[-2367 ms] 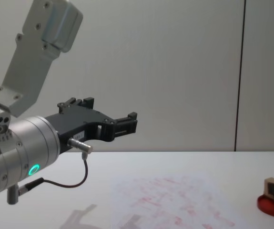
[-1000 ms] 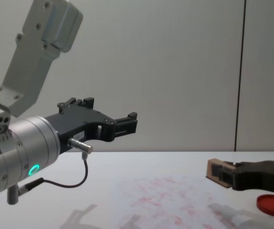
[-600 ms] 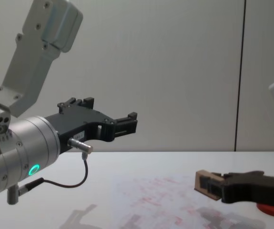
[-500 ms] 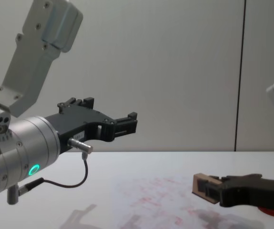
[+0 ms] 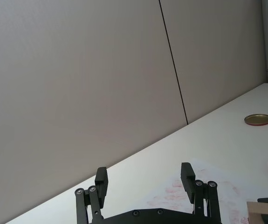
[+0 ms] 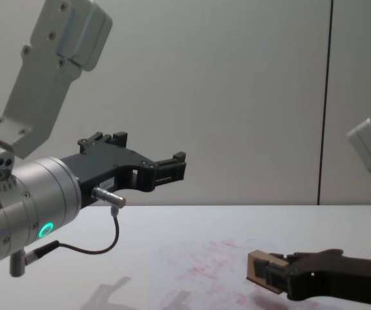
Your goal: Use the one hand to pick up the stamp and affix it onto the A4 paper.
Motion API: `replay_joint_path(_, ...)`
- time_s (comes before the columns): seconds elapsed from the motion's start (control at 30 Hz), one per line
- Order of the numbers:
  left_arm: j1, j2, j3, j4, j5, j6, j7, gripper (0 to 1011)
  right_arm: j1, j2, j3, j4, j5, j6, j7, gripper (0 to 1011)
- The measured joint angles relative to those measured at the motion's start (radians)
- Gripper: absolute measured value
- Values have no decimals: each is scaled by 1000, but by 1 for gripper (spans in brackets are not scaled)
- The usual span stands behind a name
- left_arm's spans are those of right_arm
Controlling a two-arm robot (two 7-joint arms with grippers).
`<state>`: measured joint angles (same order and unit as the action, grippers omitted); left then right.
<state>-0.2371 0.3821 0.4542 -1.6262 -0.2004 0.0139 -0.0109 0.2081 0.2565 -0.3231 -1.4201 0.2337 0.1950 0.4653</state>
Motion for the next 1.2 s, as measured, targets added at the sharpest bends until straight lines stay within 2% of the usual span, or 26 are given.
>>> replay_joint_path(0.8,0,0,0,0,0,0,0,993,10,-2,-19,23,-64,-2,18,220)
replay_joint_path(1.2,0,0,0,0,0,0,0,993,21,0,-19,33,-74,10,27,220)
